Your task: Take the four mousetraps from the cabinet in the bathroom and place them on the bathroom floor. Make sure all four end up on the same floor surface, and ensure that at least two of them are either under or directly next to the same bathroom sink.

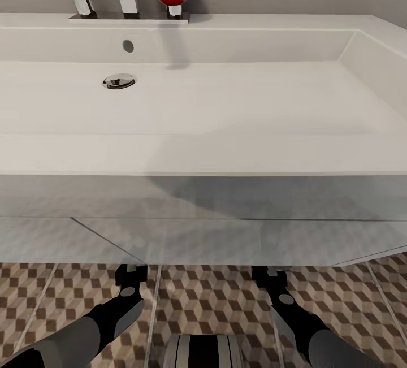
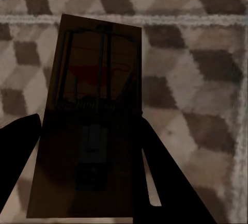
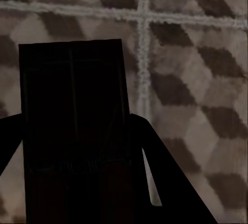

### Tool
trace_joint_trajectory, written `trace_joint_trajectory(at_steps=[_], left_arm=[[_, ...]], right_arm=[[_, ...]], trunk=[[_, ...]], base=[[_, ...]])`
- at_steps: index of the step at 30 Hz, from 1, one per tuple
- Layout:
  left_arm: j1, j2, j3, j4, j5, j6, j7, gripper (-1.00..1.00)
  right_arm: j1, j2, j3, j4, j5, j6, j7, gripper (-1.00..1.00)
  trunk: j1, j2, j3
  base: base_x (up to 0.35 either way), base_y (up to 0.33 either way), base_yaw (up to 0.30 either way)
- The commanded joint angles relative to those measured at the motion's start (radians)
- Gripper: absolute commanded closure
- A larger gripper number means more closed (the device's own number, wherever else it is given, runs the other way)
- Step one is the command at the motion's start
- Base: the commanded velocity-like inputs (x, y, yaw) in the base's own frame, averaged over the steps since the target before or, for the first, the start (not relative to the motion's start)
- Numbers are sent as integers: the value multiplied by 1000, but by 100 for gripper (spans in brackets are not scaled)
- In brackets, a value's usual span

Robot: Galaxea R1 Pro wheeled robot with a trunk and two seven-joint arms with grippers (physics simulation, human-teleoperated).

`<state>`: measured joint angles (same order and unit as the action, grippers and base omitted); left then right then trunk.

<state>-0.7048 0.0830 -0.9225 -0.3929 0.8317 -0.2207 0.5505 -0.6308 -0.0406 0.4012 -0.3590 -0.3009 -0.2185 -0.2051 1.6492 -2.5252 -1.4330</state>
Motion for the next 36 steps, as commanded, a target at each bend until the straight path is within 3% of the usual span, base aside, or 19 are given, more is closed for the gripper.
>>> trace_joint_trajectory(at_steps=[1,11,17,24,36], left_arm=[[-1,1,-6,-1,11,-2,4,100],[-8,2,16,3,10,9,-27,100],[-21,4,17,3,9,12,-30,100],[-48,4,17,3,10,113,-34,100],[-53,4,20,8,9,124,-64,100]], right_arm=[[-4,-1,8,1,-12,10,-4,100],[-31,1,8,5,-14,85,-5,100],[-35,1,9,5,-14,89,-5,100],[-35,1,9,5,-14,87,-5,100],[-36,1,9,5,-13,91,-5,100]], trunk=[[0,0,-1],[0,0,-1],[0,0,-1],[0,0,-1],[0,0,-1]], base=[[0,0,0],[0,0,0],[0,0,0],[0,0,0],[0,0,0]])
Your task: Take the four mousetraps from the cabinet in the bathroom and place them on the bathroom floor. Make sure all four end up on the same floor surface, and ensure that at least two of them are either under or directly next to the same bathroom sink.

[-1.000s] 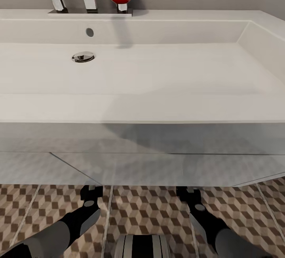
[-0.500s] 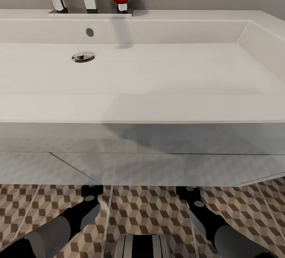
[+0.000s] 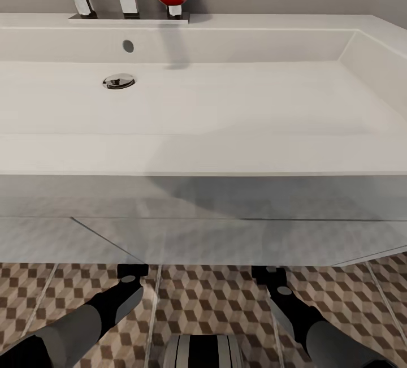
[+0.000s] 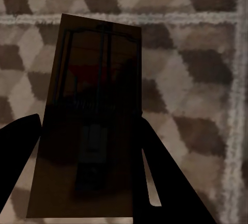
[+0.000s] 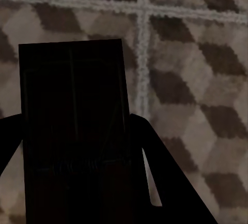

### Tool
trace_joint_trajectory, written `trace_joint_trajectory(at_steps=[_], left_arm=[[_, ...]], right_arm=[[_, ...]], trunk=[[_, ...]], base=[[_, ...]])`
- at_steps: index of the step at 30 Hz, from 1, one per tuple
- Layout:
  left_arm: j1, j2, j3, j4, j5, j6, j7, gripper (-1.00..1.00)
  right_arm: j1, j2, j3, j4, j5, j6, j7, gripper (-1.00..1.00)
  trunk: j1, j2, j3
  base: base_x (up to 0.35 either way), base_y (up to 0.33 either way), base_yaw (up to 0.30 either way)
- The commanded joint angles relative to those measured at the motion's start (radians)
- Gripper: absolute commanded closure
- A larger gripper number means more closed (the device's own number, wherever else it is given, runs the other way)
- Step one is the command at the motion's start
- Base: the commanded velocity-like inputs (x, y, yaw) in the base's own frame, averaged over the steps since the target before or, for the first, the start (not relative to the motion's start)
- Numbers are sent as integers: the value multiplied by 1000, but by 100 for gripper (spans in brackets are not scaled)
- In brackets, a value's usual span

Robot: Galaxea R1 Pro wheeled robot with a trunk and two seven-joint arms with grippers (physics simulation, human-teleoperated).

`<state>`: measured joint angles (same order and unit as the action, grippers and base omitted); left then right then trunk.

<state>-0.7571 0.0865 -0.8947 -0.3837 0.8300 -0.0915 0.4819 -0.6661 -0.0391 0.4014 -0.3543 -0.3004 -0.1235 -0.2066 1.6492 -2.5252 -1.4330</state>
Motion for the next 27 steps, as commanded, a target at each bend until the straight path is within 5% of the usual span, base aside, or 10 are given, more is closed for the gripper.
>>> trace_joint_trajectory(at_steps=[1,27], left_arm=[[-1,1,-8,-1,11,-5,4,100],[-1,1,8,-1,12,-7,3,100]], right_arm=[[-1,-1,8,0,-13,-4,-4,100],[-46,2,9,3,-13,64,-2,100]], trunk=[[0,0,-1],[0,0,-1]], base=[[0,0,0],[0,0,0]])
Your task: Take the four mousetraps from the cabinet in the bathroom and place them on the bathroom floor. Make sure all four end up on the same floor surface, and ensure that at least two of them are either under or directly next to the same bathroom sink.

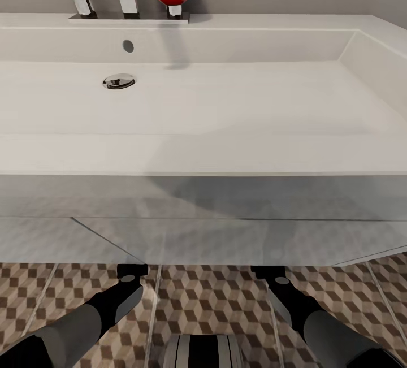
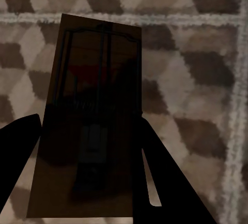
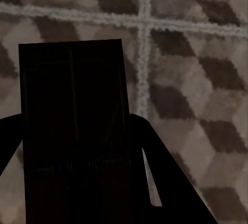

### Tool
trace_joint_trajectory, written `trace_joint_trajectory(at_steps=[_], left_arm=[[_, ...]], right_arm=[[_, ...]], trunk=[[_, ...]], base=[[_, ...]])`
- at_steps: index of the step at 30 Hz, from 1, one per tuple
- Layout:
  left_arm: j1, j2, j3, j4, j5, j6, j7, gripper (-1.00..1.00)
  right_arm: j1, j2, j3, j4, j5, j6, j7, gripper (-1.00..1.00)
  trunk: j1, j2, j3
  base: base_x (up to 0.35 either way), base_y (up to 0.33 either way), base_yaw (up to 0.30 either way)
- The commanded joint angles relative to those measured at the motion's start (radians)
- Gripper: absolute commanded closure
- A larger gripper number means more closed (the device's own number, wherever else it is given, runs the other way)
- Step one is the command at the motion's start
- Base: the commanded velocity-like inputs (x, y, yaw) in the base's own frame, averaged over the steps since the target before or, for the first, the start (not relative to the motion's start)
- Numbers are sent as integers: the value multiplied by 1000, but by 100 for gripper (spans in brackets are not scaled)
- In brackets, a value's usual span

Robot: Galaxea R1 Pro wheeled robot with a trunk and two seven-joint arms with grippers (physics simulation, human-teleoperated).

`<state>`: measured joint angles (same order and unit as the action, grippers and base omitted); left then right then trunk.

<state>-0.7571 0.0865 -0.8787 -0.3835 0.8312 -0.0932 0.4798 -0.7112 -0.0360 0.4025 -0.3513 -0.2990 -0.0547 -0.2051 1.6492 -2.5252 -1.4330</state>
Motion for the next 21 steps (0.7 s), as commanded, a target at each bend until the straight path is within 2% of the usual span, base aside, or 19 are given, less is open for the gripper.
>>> trace_joint_trajectory(at_steps=[1,21], left_arm=[[-1,1,-8,-1,11,-5,5,100],[-1,1,-8,-1,11,-5,5,100]], right_arm=[[-1,-1,8,0,-14,-5,-4,100],[-1,-1,9,0,-15,-5,-4,100]], trunk=[[0,0,-1],[0,0,-1]], base=[[0,0,0],[0,0,0]])
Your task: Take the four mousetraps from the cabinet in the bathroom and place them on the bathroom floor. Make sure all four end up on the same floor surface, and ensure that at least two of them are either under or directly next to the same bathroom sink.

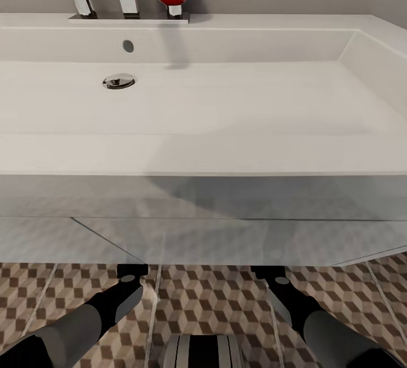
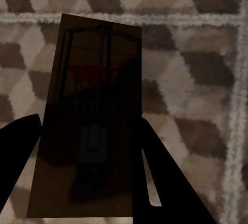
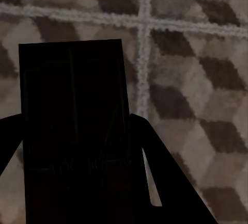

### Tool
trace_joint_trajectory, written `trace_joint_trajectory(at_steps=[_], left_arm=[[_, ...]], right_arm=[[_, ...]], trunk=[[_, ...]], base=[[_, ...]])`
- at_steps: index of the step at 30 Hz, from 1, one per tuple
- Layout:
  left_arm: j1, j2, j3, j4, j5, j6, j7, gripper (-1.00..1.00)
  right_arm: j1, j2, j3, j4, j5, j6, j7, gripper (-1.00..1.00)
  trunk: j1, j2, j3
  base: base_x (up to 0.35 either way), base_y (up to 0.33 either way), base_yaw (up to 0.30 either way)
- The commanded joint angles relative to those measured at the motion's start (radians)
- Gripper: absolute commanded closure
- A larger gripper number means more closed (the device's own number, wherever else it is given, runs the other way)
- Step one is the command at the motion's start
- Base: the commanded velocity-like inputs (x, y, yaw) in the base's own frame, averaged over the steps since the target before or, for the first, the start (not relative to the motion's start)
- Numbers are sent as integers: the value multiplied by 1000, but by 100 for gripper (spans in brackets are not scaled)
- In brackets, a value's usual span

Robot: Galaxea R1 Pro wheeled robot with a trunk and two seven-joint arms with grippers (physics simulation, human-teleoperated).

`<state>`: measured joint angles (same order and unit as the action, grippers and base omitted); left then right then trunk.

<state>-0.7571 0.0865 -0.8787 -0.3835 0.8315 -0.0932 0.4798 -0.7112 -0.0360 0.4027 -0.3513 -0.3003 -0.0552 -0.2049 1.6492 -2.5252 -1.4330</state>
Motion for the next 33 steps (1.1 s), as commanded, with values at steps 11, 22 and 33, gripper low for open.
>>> trace_joint_trajectory(at_steps=[11,22,33], left_arm=[[-1,0,-8,-1,11,-6,5,100],[-1,-1,-8,-2,11,-7,5,100],[-1,-1,-8,-2,11,-7,5,100]], right_arm=[[-1,-1,8,0,-14,-5,-4,100],[-1,-1,8,0,-14,-5,-4,100],[-1,-1,8,0,-13,-5,-3,100]], trunk=[[1,-1,-12],[1,-1,-12],[1,-1,-12]], base=[[0,0,0],[0,0,0],[0,0,0]])
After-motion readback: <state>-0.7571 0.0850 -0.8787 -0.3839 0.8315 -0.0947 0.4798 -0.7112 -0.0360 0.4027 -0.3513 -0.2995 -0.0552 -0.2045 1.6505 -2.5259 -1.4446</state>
